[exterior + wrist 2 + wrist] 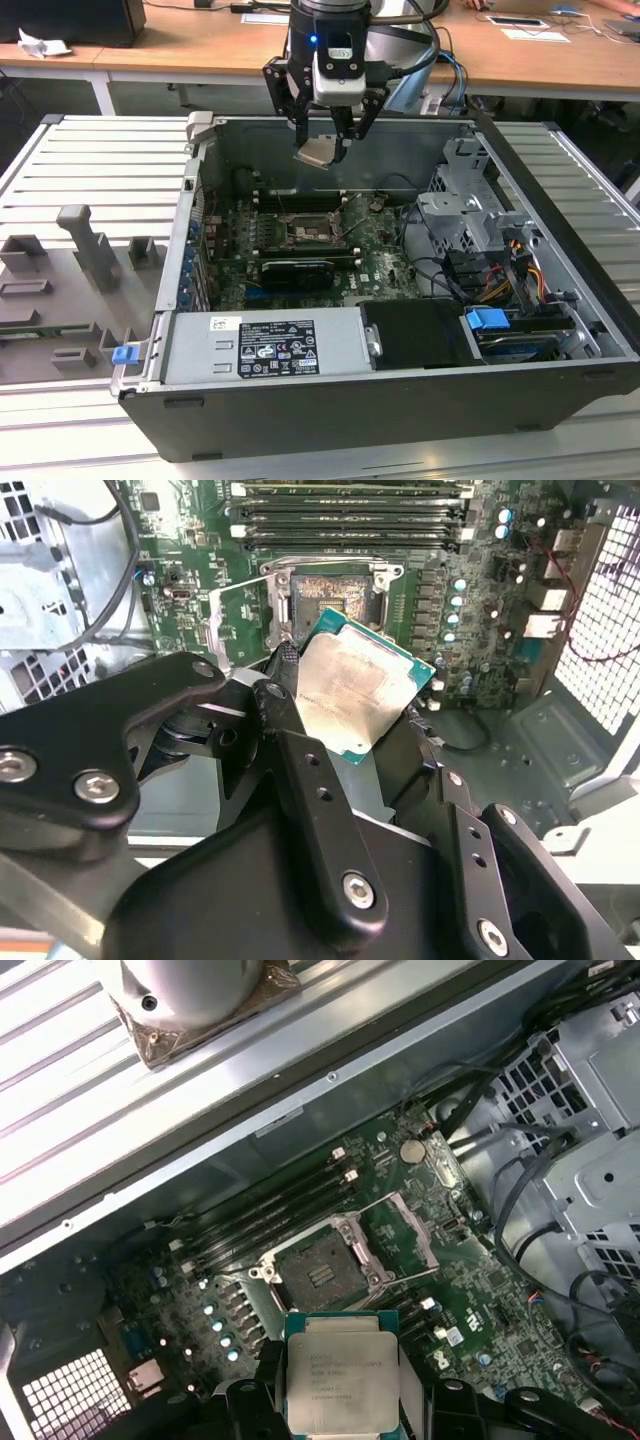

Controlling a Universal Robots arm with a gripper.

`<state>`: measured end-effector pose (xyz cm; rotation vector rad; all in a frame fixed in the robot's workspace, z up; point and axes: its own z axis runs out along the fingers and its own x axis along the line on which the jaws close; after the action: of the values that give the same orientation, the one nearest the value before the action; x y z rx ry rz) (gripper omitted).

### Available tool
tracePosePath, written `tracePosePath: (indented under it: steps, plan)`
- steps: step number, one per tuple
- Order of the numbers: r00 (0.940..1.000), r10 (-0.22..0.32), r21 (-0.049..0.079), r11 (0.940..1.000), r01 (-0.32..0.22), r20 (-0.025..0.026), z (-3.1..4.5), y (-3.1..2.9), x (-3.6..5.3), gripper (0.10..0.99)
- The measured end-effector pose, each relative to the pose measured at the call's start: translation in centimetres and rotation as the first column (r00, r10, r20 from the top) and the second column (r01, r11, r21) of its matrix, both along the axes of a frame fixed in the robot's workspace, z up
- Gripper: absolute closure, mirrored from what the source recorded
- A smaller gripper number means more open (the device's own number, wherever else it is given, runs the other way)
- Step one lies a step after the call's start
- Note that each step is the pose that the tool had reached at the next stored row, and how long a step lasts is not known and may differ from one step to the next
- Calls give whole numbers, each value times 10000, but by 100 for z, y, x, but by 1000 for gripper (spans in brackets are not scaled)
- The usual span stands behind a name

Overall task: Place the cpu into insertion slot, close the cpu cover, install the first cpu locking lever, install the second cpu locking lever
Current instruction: 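Place the cpu into insertion slot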

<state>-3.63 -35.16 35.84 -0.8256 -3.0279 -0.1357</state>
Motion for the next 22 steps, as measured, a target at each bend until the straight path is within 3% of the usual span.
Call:
tracePosePath:
  steps: [7,22]
  plan:
    - [9984,-565,-17,9984,565,-2,-10,0,0,541]
    - [9933,-1159,-15,9933,1159,-1,-17,0,0,541]
